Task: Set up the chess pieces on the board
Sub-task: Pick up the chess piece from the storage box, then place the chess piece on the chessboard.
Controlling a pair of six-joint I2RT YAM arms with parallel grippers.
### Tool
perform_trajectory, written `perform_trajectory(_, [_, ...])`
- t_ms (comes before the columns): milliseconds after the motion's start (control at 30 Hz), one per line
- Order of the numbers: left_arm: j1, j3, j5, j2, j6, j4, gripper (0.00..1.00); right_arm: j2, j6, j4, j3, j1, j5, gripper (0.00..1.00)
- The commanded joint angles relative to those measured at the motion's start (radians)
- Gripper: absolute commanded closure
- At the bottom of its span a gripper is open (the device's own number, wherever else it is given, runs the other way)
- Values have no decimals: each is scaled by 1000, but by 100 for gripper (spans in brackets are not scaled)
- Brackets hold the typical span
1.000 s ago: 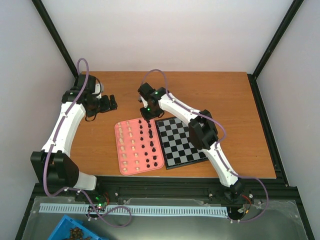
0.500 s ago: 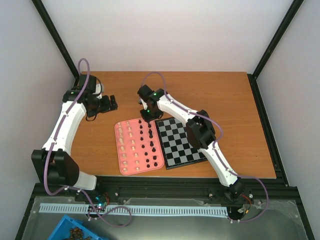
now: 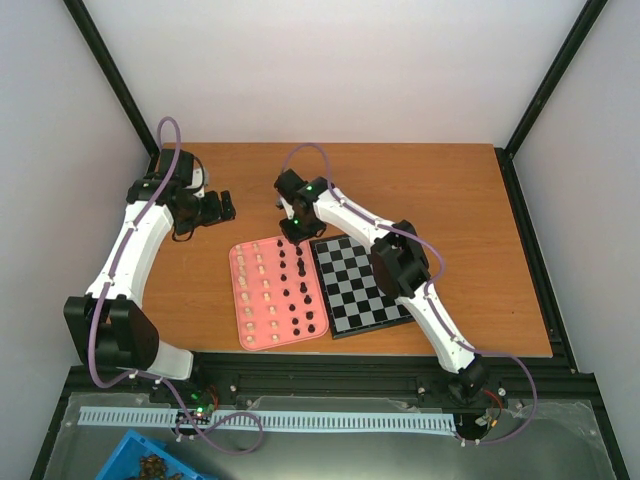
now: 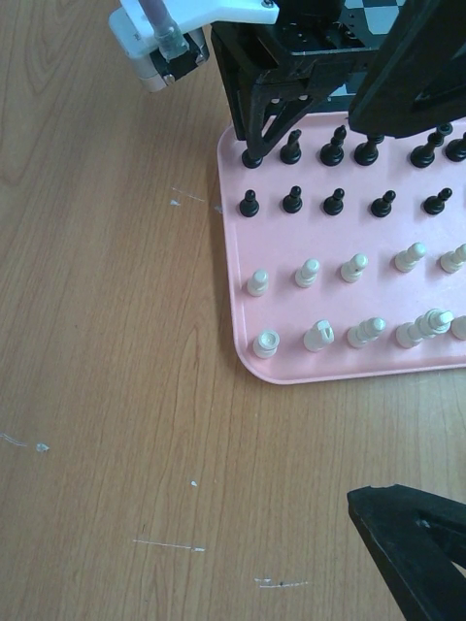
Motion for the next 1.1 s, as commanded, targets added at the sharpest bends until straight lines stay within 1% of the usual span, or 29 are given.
perform_trajectory(0, [-6,10,4,8,-1,4,0,30,-7,-19,32,4,6,85])
perform_trajectory(33, [-6,9,3,8,0,4,0,29,-8,-16,33,4,6,86])
perform_trajectory(167, [-5,7,3,12,0,4,0,31,-7,-16,33,5,-1,87])
perform_trajectory(333, [-6,5,3,11,-1,5,0,26,-11,-20,38,4,-1,97])
perform_trajectory(467, [-5,7,2,11,0,3,0,-9,-13,-31,52,4,-6,97])
perform_trajectory(733, [-5,12,-4,12,2,1,0,-172,-16,-59,40,-4,16,97])
perform_trajectory(867, [-4,12,-4,12,2,1,0,-239,-13,-62,-25,-35,50,97])
perform_trajectory(967, [-6,16,-3,15,4,-2,0,-297,-6,-51,-104,-83,102,97])
perform_trajectory(1067, [-4,14,-5,12,2,-2,0,-386,7,8,-281,-156,142,97])
